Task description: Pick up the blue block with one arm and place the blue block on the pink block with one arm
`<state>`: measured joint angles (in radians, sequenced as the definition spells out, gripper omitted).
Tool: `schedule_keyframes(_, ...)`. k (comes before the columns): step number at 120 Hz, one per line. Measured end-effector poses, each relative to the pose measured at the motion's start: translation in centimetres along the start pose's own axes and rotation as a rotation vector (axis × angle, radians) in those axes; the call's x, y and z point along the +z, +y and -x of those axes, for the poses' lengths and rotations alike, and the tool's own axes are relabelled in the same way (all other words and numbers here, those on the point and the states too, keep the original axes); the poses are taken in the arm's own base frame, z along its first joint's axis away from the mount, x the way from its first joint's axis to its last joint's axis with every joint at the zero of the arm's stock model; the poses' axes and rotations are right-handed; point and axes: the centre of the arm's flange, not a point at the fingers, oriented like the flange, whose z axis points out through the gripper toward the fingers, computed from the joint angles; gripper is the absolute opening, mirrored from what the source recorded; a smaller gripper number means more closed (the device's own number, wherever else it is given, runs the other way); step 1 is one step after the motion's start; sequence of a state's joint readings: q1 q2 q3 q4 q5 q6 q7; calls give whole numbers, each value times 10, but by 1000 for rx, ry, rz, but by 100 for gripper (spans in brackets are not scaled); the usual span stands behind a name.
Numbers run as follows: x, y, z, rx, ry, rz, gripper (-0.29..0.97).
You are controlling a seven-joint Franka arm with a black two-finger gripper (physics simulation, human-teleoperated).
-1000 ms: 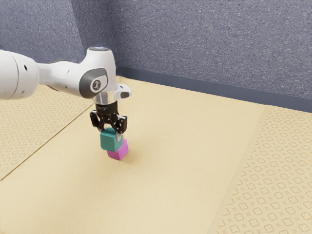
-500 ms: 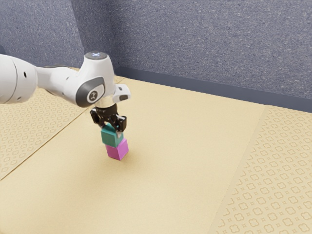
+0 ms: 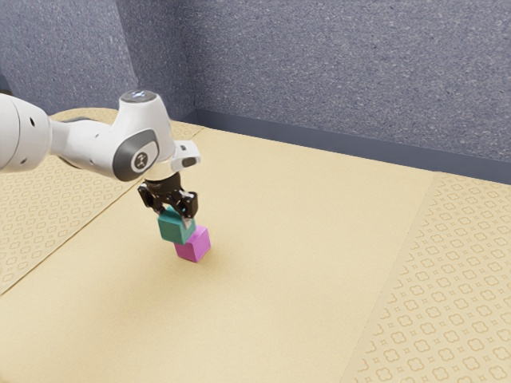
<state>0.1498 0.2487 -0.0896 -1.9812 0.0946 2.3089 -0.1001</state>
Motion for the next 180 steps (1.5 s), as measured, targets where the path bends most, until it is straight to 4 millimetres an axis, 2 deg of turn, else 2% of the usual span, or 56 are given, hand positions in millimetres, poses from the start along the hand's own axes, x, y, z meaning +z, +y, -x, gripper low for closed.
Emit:
schedule_keyframes(46, 6, -1, -6, 49, 9, 33, 39)
schedule_keyframes(67, 9, -8, -10, 57, 11, 42, 39)
schedule_keyframes(90, 4, -15, -17, 71, 28, 48, 39)
schedule_keyframes(155, 13, -13, -24, 72, 25, 96, 39)
schedule_keyframes(180, 9, -13, -28, 69, 36, 98, 39)
